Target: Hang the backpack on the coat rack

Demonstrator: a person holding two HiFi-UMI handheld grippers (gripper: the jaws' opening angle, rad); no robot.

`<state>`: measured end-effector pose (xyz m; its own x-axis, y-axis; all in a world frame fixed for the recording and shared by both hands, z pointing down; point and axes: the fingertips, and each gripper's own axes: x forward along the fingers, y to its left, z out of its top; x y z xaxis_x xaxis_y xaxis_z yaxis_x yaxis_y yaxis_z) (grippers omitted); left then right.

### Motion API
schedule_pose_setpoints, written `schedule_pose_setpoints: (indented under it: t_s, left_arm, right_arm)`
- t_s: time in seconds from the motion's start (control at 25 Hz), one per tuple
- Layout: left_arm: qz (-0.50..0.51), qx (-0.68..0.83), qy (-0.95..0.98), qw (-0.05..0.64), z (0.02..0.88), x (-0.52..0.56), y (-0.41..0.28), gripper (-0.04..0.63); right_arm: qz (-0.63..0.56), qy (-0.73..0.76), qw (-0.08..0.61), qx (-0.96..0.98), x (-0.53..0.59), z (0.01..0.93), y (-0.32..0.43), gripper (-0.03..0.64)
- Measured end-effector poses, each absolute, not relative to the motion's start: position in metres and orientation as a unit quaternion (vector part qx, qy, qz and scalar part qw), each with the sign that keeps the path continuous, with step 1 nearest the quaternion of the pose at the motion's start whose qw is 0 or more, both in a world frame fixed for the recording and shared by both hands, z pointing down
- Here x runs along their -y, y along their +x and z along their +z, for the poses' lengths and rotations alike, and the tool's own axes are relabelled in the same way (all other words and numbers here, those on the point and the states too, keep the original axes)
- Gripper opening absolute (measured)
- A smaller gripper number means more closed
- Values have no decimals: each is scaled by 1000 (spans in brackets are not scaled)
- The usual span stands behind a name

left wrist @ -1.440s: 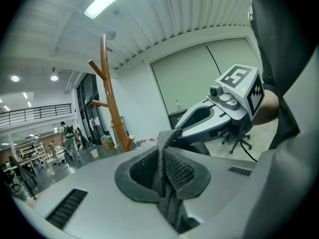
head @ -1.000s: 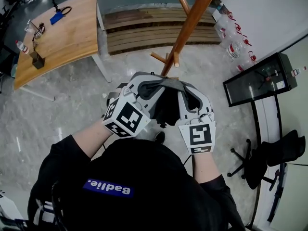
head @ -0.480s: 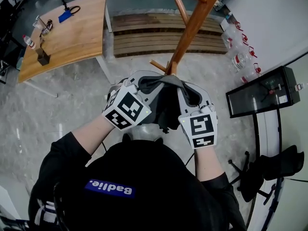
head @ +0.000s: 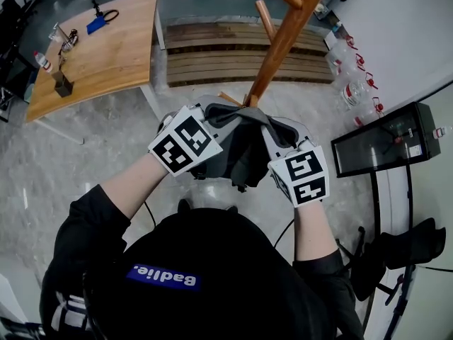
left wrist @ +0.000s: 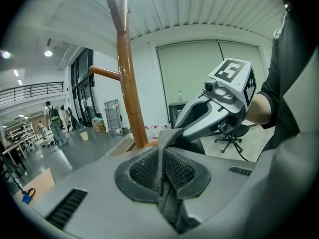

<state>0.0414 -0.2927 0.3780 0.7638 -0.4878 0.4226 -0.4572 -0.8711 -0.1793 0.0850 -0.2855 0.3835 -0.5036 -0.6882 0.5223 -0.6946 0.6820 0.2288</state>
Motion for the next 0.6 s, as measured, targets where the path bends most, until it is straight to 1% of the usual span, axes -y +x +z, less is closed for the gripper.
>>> schedule_pose_setpoints:
  t_s: [0.32,0.6]
  left_arm:
    - [-245,-217,-945,-15,381,308,44,41]
    - [-245,-189,-949,-62,385,318,50,44]
  right_arm:
    - [58,357,306,881,302,386,89,55]
    - [104,329,298,890,313,390,93,60]
